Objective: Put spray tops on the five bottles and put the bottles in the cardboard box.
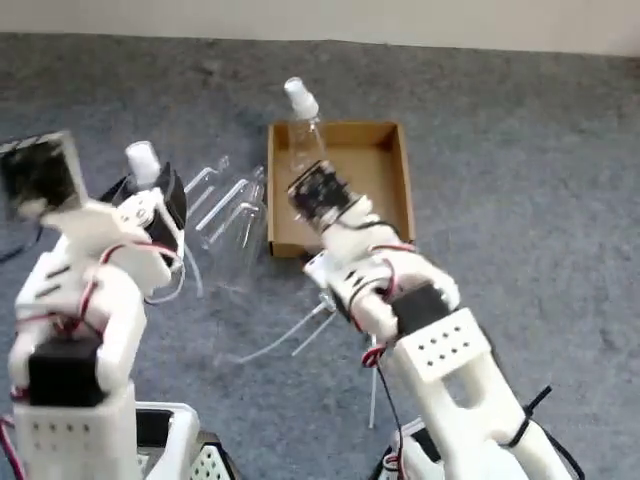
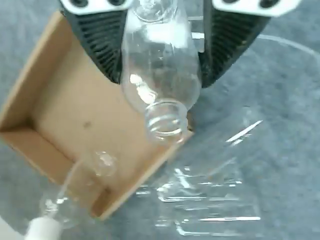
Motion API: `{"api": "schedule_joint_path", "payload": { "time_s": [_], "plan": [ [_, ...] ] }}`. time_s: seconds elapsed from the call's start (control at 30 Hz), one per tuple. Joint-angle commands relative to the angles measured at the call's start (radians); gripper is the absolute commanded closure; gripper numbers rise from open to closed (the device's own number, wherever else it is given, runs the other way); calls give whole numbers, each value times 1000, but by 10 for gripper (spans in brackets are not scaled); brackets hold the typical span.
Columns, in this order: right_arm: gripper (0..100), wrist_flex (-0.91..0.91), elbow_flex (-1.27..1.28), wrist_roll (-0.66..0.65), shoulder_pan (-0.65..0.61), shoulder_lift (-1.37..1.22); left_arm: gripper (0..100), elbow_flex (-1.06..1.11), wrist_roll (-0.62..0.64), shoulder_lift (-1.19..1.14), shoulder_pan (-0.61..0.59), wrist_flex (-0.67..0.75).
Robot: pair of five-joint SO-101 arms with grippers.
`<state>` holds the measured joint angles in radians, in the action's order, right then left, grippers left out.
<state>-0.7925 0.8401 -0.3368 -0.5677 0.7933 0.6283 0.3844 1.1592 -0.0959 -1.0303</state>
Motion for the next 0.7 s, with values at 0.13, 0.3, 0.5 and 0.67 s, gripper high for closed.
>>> {"api": "schedule_joint_path", "payload": {
  "time_s": [0.13, 0.3, 0.5, 0.67],
  "plan": [
    [995, 90, 77, 48, -183, 97, 990, 272, 232, 318, -7, 308],
    [995, 226, 205, 48, -242, 131, 990, 309, 235, 432, 16, 333],
    [995, 237, 246, 48, -242, 136, 990, 328, 235, 464, 33, 331],
    [995, 237, 246, 48, -242, 137, 990, 421, 230, 464, 68, 336]
  ]
}}
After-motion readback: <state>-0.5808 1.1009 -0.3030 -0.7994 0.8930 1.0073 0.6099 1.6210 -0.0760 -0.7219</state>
